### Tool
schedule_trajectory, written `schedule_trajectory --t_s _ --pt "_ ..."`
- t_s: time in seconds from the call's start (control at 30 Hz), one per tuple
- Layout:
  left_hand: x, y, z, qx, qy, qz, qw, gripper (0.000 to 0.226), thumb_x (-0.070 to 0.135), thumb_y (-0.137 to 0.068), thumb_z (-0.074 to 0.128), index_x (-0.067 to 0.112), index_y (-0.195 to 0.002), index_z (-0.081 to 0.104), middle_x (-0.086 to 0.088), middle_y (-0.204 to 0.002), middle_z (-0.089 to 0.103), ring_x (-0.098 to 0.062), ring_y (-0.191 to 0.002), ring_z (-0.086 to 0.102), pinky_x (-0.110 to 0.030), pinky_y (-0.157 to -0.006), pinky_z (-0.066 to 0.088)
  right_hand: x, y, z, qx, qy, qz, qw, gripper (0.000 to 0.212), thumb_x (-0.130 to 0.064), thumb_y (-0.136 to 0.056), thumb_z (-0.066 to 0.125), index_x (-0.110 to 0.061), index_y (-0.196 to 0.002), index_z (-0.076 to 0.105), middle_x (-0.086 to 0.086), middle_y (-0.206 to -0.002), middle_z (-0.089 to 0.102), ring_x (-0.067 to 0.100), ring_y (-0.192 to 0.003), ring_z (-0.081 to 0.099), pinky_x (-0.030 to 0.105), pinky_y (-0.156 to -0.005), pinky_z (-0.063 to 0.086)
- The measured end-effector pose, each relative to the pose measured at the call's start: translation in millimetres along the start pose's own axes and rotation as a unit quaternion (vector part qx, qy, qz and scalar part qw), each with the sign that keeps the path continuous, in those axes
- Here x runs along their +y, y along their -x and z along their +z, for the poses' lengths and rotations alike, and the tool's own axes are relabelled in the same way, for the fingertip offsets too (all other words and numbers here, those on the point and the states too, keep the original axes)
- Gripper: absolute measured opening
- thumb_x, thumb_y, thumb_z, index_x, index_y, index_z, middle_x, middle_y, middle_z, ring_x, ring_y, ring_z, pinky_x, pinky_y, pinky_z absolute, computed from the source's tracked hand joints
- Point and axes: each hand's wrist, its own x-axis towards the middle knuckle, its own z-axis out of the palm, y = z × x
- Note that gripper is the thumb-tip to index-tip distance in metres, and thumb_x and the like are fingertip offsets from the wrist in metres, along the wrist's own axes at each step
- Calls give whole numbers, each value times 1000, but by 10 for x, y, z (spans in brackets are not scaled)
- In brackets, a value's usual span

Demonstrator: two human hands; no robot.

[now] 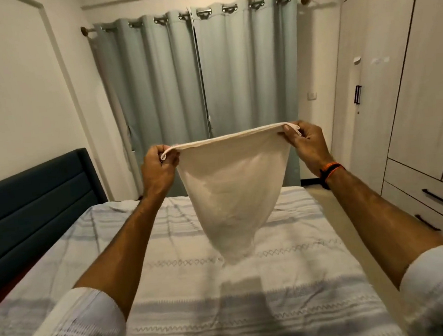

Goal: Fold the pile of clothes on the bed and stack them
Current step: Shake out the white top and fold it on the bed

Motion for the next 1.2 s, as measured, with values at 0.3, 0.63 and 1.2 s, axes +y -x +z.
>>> schedule_trajectory --t_s 0.3,0.63,1.2 --pt "-773 2269 -418 -154 -98 -160 970 11 11 -90 69 12 -85 59 -2 -78 63 -19 -73 59 -21 -62 42 1071 2275 -402 -144 67 170 973 12 -22 -93 67 -14 -87 72 5 -82 70 20 -81 63 46 -80 52" --pt "-1370 4324 -909 -311 -217 -264 887 11 17 -93 66 10 -86 61 0 -76 61 -21 -74 59 -21 -57 34 1530 4576 -680 -238 161 324 901 19 -22 -91 69 -4 -85 74 9 -78 70 26 -75 63 39 -70 49" --pt "-1325 6007 -1600 -402 -254 -293 829 6 0 -92 61 4 -96 62 -11 -97 64 -13 -75 50 -11 -53 35 1012 6353 -980 -239 247 378 859 17 -23 -94 65 -9 -94 74 -1 -79 66 13 -78 58 11 -60 37"
